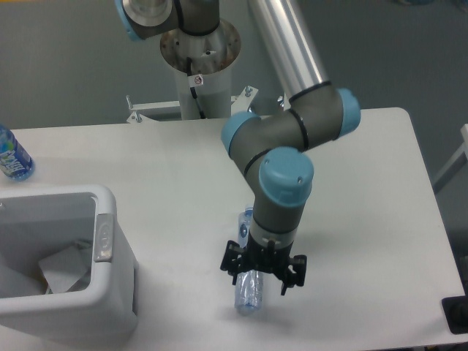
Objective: Place the trash in the trash can
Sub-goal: 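Lower the gripper around the bottle's cap end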
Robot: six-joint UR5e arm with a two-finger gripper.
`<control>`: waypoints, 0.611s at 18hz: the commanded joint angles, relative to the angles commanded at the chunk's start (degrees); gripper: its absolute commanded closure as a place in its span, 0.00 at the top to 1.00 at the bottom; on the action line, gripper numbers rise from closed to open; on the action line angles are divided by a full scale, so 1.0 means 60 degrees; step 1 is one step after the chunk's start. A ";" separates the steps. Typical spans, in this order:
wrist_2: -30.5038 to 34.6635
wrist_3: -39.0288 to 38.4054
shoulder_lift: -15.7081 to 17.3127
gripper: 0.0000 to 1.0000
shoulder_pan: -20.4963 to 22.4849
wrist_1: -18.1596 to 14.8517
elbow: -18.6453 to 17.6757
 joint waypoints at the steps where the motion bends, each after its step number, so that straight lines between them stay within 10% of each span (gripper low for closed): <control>1: 0.0029 -0.0015 -0.0073 1.00 -0.0074 -0.0015 -0.0059; 11: 0.0292 -0.0030 -0.0425 1.00 -0.0089 0.0044 -0.0059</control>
